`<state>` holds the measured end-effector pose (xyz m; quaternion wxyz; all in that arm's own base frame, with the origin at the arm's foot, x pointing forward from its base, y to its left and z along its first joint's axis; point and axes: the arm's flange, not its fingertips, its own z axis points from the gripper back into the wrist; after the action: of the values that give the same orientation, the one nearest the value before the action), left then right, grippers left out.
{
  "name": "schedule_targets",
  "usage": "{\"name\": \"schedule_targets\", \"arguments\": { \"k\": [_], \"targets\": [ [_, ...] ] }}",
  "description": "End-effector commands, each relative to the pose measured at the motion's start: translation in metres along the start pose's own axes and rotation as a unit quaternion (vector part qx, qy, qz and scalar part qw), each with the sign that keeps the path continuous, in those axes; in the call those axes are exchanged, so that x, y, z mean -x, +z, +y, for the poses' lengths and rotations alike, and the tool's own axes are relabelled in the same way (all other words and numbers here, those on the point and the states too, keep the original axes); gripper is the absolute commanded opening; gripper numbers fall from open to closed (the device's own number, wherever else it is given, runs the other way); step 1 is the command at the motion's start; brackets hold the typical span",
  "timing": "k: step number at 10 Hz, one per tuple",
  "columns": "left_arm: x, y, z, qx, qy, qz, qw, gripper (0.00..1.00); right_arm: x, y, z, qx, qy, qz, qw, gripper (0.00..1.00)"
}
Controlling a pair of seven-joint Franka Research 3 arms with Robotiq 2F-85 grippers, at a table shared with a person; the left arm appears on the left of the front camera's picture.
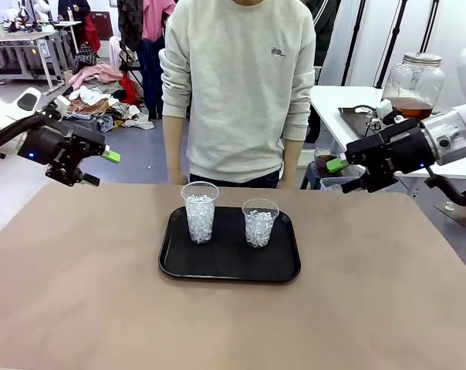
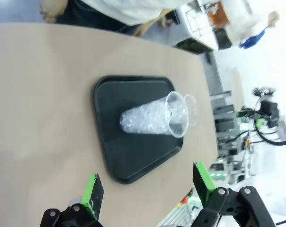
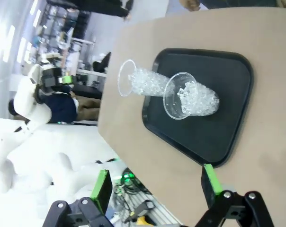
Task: Pour the drink into the iced cup.
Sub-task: Pick up the iced cup indicated by the human and present it to them.
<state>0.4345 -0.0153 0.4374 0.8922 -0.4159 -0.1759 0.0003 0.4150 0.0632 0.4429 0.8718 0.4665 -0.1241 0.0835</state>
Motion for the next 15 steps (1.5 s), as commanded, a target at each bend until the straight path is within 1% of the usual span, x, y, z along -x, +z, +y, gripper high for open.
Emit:
{"name": "schedule_targets", "arguments": {
  "k": [1, 3, 5, 6, 8, 9, 11, 12, 14, 15],
  "targets": [
    [-0.013, -0.011, 0.012, 0.051, 0.023, -0.009, 0.998, 1.00, -0.014, 0.003, -0.013, -0.052, -0.052, -0.011, 0.997, 1.00],
    [-0.020, -0.019, 0.027, 0.073, 0.052, -0.007, 0.996, 1.00, -0.019, 0.006, -0.029, -0.100, -0.092, -0.007, 0.991, 1.00],
    [-0.025, -0.028, 0.044, 0.107, 0.059, -0.015, 0.992, 1.00, -0.023, 0.011, -0.043, -0.147, -0.126, -0.011, 0.981, 1.00],
    [-0.026, -0.029, 0.051, 0.132, 0.059, -0.011, 0.990, 1.00, -0.024, 0.011, -0.048, -0.155, -0.131, -0.008, 0.979, 1.00],
    [-0.031, -0.029, 0.065, 0.164, 0.061, 0.022, 0.984, 1.00, -0.025, 0.009, -0.058, -0.172, -0.140, 0.000, 0.975, 1.00],
    [-0.033, -0.027, 0.069, 0.171, 0.061, 0.038, 0.983, 1.00, -0.026, 0.009, -0.065, -0.177, -0.146, -0.003, 0.973, 1.00],
    [-0.035, -0.022, 0.074, 0.184, 0.059, 0.048, 0.980, 1.00, -0.025, 0.010, -0.074, -0.188, -0.155, -0.006, 0.970, 1.00],
    [-0.036, -0.020, 0.076, 0.194, 0.055, 0.060, 0.978, 1.00, -0.025, 0.010, -0.075, -0.189, -0.154, -0.006, 0.970, 1.00],
    [-0.035, -0.018, 0.078, 0.192, 0.054, 0.077, 0.977, 1.00, -0.026, 0.007, -0.072, -0.185, -0.151, 0.003, 0.971, 1.00],
    [-0.033, -0.023, 0.074, 0.187, 0.067, 0.054, 0.978, 1.00, -0.025, 0.006, -0.070, -0.176, -0.147, 0.004, 0.973, 1.00]
  ]
}}
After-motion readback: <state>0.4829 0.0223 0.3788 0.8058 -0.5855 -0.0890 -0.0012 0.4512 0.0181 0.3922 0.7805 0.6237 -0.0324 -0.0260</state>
